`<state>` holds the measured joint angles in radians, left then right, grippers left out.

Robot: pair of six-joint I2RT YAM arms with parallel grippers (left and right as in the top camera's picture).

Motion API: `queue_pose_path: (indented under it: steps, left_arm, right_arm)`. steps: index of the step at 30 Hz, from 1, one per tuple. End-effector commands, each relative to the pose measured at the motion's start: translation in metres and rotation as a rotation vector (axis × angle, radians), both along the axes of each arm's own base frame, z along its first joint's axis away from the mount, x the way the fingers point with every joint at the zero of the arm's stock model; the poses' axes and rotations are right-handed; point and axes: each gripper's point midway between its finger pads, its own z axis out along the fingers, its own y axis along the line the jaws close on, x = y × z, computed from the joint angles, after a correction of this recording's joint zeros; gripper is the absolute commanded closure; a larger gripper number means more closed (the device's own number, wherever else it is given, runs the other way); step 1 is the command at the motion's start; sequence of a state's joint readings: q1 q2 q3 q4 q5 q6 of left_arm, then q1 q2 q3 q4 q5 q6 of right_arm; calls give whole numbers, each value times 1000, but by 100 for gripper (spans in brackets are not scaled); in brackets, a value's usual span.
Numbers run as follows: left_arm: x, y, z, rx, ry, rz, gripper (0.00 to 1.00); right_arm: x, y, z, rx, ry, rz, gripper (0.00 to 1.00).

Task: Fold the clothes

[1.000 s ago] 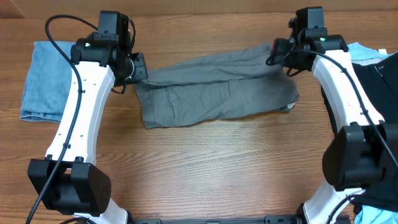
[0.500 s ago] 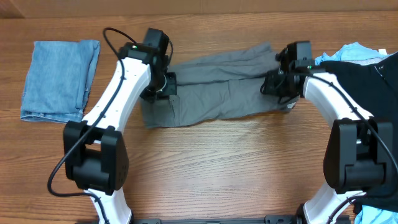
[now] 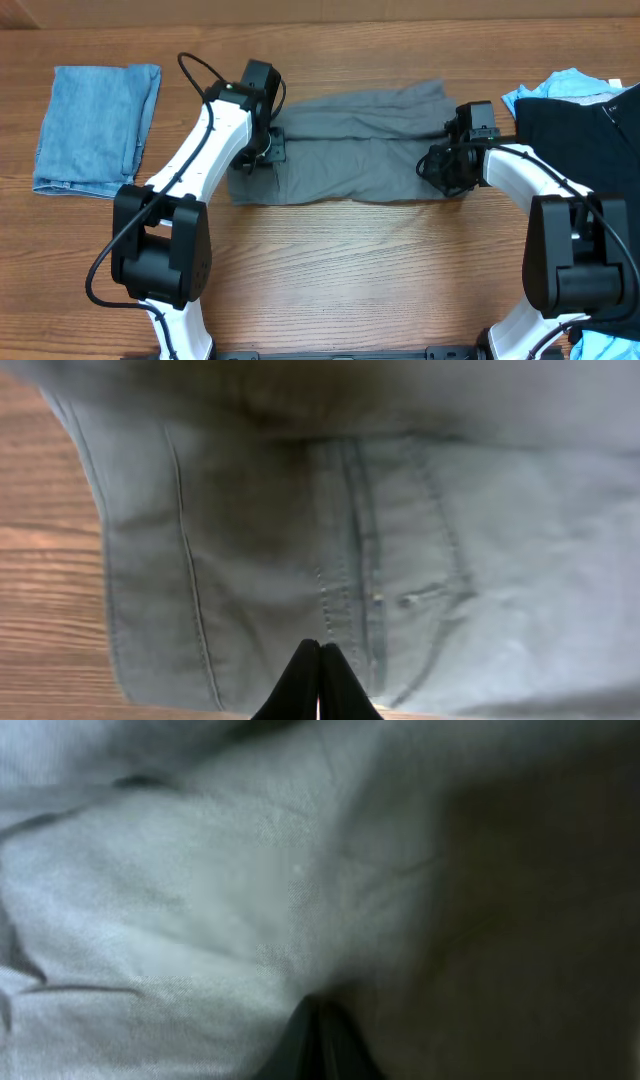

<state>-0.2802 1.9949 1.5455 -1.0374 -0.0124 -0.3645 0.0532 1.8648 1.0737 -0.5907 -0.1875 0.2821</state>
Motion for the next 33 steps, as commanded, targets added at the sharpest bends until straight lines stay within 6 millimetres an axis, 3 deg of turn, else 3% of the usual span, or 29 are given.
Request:
queue_pose_path:
  steps: [1,4,8,11,12,14,18,22,24,29,33]
  left_arm:
    - [-21,9,-27,42,71,29,96]
    - [-23,11,-27,47,75,28,96]
    - [-20,12,-26,57,64,29,96]
    - [-16,11,-15,57,43,14,96]
    - [-9,8,-1,46,8,15,96]
    - [4,5,15,29,-54,8,96]
    - [8,4,16,30,-69,-20,96]
    - [5,6,11,40,-58,-19,96]
    - [0,11,3,58,-44,4,96]
    - [-13,20,-18,90,-16,21,96]
    - [-19,23,-36,90,-16,52,96]
  right_arm:
    - [-43,10,-15,49,169,-18,96]
    - [-68,19,-16,52,273,-14,96]
    - [-74,25,-16,39,291,8,96]
    - [-71,25,-16,40,276,10,96]
    - [-67,26,-14,42,267,10,96]
    - [-59,26,-2,41,261,13,96]
    - [-33,28,34,37,213,53,96]
    - [-6,30,84,22,137,124,96]
    - [-1,38,96,36,102,191,96]
    - [1,57,99,48,37,377,96]
    - [5,89,102,27,-59,573,96]
